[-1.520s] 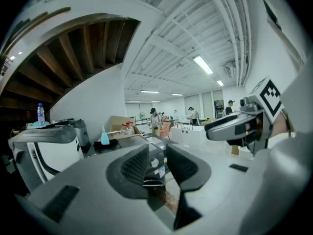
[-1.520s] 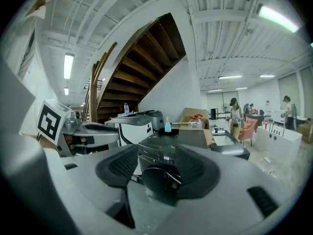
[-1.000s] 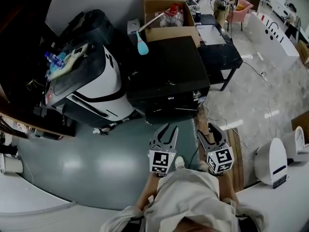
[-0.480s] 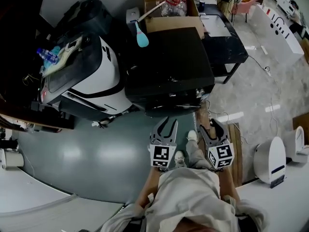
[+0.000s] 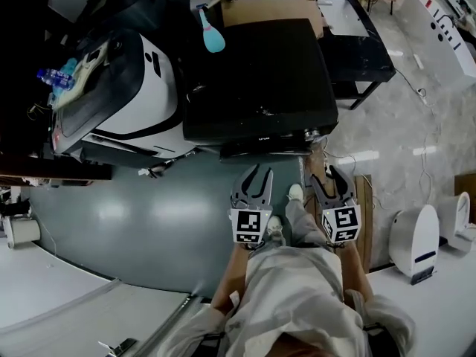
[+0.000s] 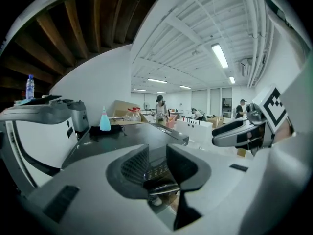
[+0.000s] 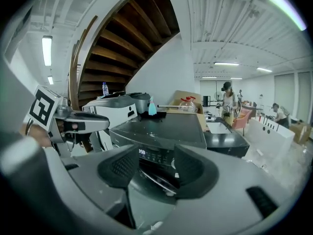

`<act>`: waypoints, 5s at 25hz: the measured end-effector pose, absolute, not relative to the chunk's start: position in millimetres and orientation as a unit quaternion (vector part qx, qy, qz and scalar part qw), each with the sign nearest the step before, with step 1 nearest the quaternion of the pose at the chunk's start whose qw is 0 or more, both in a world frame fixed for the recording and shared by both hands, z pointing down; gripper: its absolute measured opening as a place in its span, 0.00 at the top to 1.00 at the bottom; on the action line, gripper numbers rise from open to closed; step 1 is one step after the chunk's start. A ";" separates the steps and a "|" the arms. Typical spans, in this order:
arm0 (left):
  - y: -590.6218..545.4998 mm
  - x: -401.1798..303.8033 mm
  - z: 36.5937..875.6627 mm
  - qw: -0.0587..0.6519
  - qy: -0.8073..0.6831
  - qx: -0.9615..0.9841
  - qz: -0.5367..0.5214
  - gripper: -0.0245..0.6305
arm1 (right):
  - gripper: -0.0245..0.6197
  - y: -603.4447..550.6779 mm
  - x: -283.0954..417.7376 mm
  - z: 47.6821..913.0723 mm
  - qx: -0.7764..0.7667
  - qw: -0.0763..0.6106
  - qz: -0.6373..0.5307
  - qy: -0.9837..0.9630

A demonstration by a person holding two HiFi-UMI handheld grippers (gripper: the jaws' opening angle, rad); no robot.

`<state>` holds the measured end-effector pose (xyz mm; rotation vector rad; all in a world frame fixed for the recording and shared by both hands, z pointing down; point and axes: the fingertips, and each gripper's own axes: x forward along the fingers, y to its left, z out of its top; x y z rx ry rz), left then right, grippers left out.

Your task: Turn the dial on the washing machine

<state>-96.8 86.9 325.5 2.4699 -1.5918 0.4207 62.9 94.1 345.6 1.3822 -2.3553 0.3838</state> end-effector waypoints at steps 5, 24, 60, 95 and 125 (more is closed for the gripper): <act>68.1 -82.6 366.2 0.110 -0.529 0.827 0.159 0.78 | 0.61 68.6 71.6 380.2 0.489 0.209 0.152 -0.833; 35.2 -46.4 456.1 0.152 -0.507 0.824 0.202 0.78 | 0.59 5.0 84.0 477.8 0.509 0.233 0.187 -0.808; 11.0 -24.9 506.5 0.174 -0.500 0.824 0.203 0.78 | 0.54 -49.2 77.6 552.5 0.564 0.210 0.239 -0.762; 11.4 -19.3 507.4 0.173 -0.487 0.831 0.204 0.78 | 0.54 -49.5 81.2 554.7 0.491 -0.061 0.481 -0.724; 13.1 -13.5 511.1 0.174 -0.483 0.833 0.205 0.78 | 0.54 -51.2 83.7 553.9 0.418 -0.256 0.612 -0.621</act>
